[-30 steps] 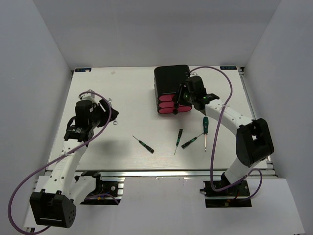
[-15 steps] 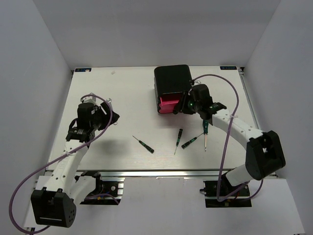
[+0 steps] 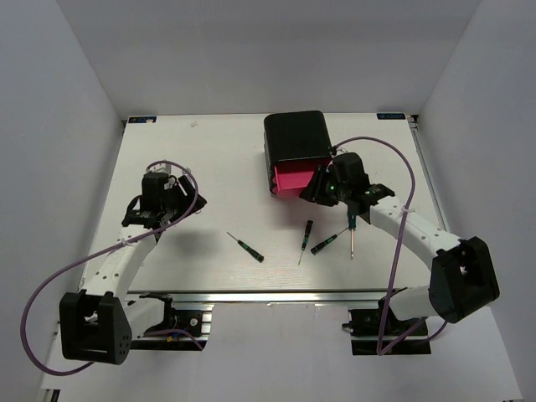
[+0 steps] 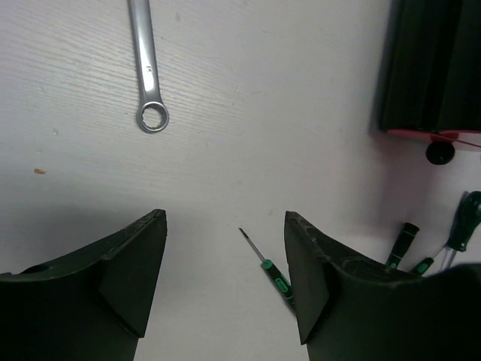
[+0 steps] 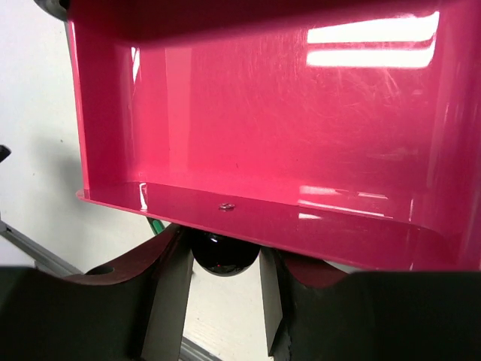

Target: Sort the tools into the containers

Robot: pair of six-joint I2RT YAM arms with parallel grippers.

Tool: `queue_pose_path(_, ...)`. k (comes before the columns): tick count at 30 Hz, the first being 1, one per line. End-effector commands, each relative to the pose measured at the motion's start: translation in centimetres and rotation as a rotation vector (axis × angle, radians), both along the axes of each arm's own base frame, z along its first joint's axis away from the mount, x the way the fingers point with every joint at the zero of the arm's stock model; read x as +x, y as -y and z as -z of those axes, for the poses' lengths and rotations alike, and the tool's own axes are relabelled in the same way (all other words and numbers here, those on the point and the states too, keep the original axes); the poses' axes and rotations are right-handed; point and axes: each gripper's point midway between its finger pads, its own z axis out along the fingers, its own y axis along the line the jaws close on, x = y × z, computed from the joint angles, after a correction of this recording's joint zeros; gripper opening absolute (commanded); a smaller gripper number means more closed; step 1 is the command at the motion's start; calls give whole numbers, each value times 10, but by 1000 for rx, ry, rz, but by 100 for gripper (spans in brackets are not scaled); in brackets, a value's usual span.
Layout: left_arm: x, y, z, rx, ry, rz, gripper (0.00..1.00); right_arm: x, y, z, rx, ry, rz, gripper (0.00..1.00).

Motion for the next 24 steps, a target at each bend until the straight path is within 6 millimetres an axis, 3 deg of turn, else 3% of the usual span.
queue_pose_path(1, 15, -8, -12, 55, 43, -18, 74, -12, 0, 3, 22, -43, 2, 24)
queue_pose_path(7, 34, -26, -2, 156, 20, -75, 74, -25, 3, 9, 22, -63, -11, 23)
queue_pose_path(15, 65, -35, 10, 240, 1, -79, 74, -35, 6, 11, 28, -67, -15, 25)
queue_pose_path(18, 77, -35, 17, 267, -14, -58, 74, -36, 4, 11, 37, -63, -30, 39)
queue_pose_path(19, 83, -35, 23, 280, -25, -46, 74, -35, 3, 11, 37, -57, -38, 57)
queue_pose_path(20, 85, -37, 26, 292, -35, -43, 74, -36, 1, 10, 39, -57, -50, 64)
queue_pose_path(22, 90, -39, 40, 320, -75, -33, 73, -36, 1, 9, 38, -48, -64, 72)
queue_pose_path(24, 100, -42, 42, 342, -81, -37, 73, -36, 0, 3, 35, -25, -83, 73)
